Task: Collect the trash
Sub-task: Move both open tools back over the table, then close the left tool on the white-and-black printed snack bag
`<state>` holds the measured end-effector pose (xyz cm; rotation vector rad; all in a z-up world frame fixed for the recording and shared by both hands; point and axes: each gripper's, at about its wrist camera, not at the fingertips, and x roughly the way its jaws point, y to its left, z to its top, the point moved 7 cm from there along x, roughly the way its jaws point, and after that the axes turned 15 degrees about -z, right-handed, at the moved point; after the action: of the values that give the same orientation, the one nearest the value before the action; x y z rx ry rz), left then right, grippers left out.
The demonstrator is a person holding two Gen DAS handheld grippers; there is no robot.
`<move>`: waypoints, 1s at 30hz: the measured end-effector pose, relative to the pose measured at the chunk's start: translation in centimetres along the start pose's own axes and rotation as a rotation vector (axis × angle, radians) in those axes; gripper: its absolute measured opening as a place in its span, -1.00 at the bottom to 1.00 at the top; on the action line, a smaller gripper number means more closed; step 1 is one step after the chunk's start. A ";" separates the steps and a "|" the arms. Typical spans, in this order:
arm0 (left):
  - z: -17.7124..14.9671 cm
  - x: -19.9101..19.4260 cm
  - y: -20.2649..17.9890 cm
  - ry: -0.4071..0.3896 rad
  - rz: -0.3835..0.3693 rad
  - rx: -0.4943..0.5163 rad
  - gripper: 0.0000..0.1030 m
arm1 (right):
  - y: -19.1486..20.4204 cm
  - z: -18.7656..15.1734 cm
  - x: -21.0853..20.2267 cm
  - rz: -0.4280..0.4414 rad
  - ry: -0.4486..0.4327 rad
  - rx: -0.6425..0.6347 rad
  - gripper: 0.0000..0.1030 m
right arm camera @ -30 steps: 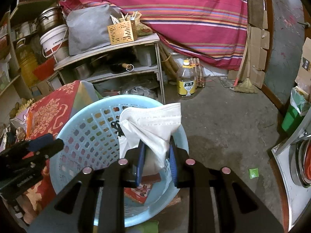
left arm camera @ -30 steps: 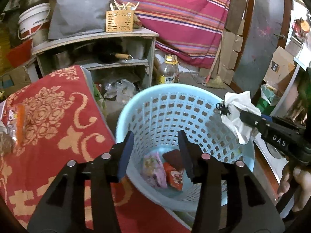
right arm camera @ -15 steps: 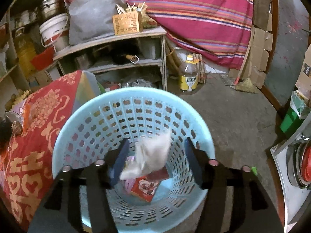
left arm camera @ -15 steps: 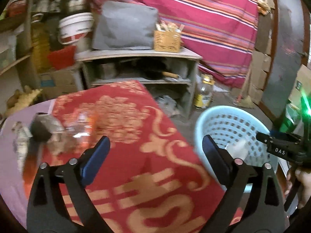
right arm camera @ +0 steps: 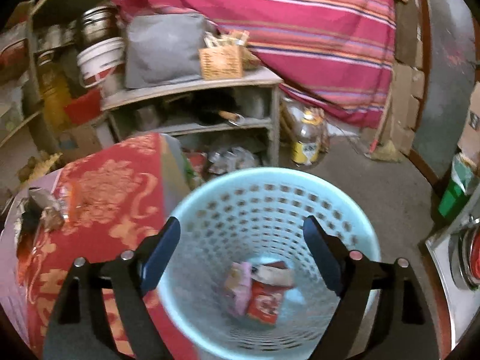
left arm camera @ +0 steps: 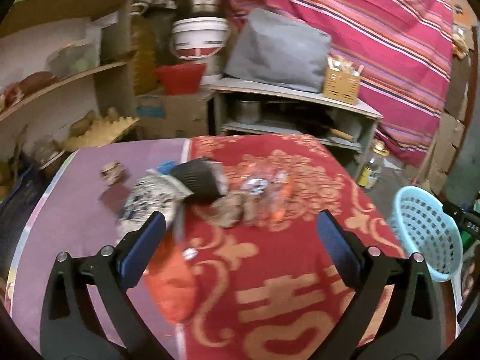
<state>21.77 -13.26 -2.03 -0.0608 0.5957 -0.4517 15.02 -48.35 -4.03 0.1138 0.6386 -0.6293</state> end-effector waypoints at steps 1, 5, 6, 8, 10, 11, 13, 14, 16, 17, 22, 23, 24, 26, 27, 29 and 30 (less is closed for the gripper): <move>-0.2 -0.2 0.8 0.004 0.015 -0.006 0.89 | 1.4 0.1 -0.5 0.015 -0.014 -0.017 0.61; -0.8 -0.5 4.1 0.014 0.062 -0.034 0.89 | 6.0 0.0 -1.7 0.059 -0.042 -0.078 0.61; -0.9 -0.5 4.7 0.015 0.063 -0.042 0.89 | 6.8 0.0 -1.9 0.064 -0.045 -0.089 0.61; -1.2 -0.7 6.2 0.014 0.081 -0.057 0.89 | 8.9 -0.2 -2.1 0.082 -0.050 -0.115 0.62; -1.4 -0.7 7.0 0.017 0.084 -0.067 0.89 | 10.8 -0.5 -2.3 0.098 -0.050 -0.138 0.62; -1.6 -0.8 7.7 0.014 0.090 -0.074 0.89 | 11.6 -0.6 -2.4 0.104 -0.050 -0.150 0.62; -2.0 -0.5 8.5 0.024 0.102 -0.080 0.89 | 13.1 -0.9 -2.4 0.112 -0.050 -0.174 0.62; -2.3 -0.4 9.0 0.028 0.109 -0.085 0.89 | 13.7 -1.1 -2.5 0.117 -0.050 -0.182 0.62; -2.6 0.0 9.8 0.045 0.121 -0.099 0.89 | 14.8 -1.4 -2.5 0.126 -0.048 -0.200 0.62; -2.6 0.2 10.3 0.047 0.121 -0.107 0.89 | 15.4 -1.5 -2.5 0.129 -0.047 -0.208 0.62; -2.2 0.2 11.2 0.034 0.116 -0.117 0.89 | 17.4 -1.6 -2.2 0.141 -0.043 -0.226 0.62; -2.2 0.3 11.3 0.032 0.116 -0.120 0.89 | 17.8 -1.7 -2.0 0.145 -0.037 -0.220 0.62; -2.3 0.3 11.4 0.034 0.116 -0.121 0.89 | 18.1 -1.6 -1.9 0.150 -0.031 -0.211 0.62; -2.3 0.5 11.4 0.034 0.114 -0.114 0.89 | 18.7 -1.6 -1.8 0.156 -0.024 -0.202 0.62; -2.4 0.5 11.4 0.034 0.117 -0.110 0.89 | 19.0 -1.5 -1.7 0.157 -0.024 -0.202 0.62; -2.7 0.8 11.5 0.043 0.114 -0.106 0.89 | 19.6 -1.5 -1.7 0.157 -0.026 -0.208 0.62; -2.8 1.0 11.6 0.048 0.109 -0.105 0.89 | 19.7 -1.5 -1.6 0.158 -0.026 -0.210 0.62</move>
<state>25.56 -3.07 -7.00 -0.1172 0.6661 -0.3167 24.64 -31.15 -6.05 -0.0395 0.6602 -0.4084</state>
